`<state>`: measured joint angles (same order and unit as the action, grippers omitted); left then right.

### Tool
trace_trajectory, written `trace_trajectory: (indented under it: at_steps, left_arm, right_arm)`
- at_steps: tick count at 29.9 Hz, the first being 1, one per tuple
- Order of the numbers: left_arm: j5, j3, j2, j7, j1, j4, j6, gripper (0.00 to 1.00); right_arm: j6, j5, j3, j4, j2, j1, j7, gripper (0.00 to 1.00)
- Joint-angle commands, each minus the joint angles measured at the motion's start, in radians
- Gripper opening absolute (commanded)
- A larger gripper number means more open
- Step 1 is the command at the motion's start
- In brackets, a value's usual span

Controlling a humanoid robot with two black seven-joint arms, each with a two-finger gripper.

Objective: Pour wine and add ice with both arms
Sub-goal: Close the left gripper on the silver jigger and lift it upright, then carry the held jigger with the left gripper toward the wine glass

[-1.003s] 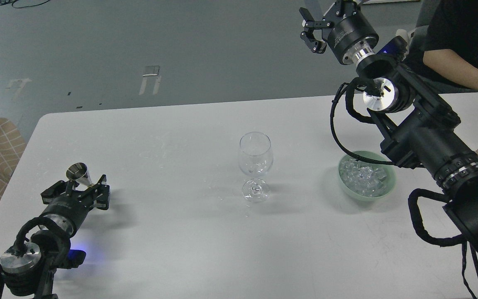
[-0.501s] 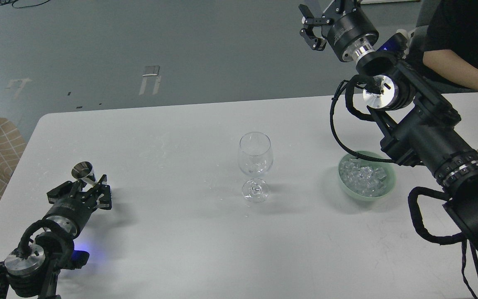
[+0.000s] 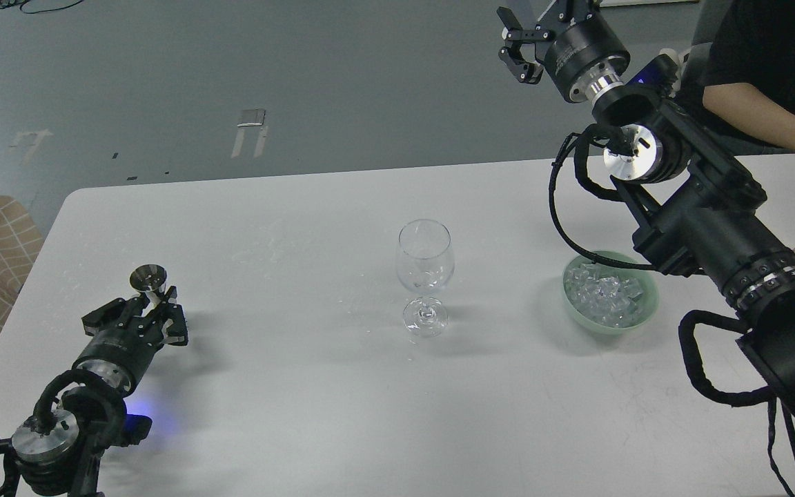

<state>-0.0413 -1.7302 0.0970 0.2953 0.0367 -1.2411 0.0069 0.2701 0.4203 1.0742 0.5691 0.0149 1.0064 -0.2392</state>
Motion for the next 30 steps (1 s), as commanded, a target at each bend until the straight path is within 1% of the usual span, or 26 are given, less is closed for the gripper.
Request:
trace_trajectory:
  at_steps: [1, 8, 10, 11, 16, 17, 18, 23, 30]
  left_arm:
    - [0.000, 0.000, -0.002, -0.004, 0.000, 0.003, -0.002, 0.23]
    - [0.000, -0.002, -0.002, -0.007, -0.001, 0.003, -0.054, 0.23]
    - [0.000, -0.002, -0.002, -0.005, -0.001, 0.003, -0.062, 0.19]
    - [0.000, -0.002, -0.002, -0.007, -0.003, 0.002, -0.065, 0.13]
    - [0.000, -0.003, -0.003, -0.007, -0.003, 0.000, -0.071, 0.08]
    - [0.000, -0.003, -0.003, -0.007, -0.004, 0.000, -0.074, 0.06]
    - [0.000, -0.003, -0.003, -0.010, -0.004, -0.001, -0.077, 0.01]
    - [-0.003, -0.005, -0.008, -0.012, -0.015, -0.001, -0.090, 0.00]
    - [-0.002, -0.002, -0.063, -0.010, -0.060, -0.024, -0.101, 0.00]
  right_arm:
    - [0.000, 0.000, 0.000, 0.000, -0.001, 0.000, 0.000, 1.00]
    - [0.000, 0.000, 0.000, 0.000, -0.001, 0.001, 0.000, 1.00]
    - [0.000, 0.000, 0.000, 0.000, -0.001, 0.001, 0.000, 1.00]
    - [0.000, 0.000, 0.000, 0.000, -0.001, 0.001, 0.000, 1.00]
    - [0.000, 0.000, 0.000, 0.000, -0.001, 0.001, -0.002, 1.00]
    - [0.000, 0.000, 0.000, 0.000, -0.001, 0.001, 0.000, 1.00]
    - [0.000, 0.000, 0.000, 0.000, -0.001, 0.001, 0.000, 1.00]
    - [0.000, 0.000, 0.000, -0.001, -0.001, 0.001, 0.000, 1.00]
    - [0.000, 0.000, 0.000, -0.001, -0.003, 0.001, 0.000, 1.00]
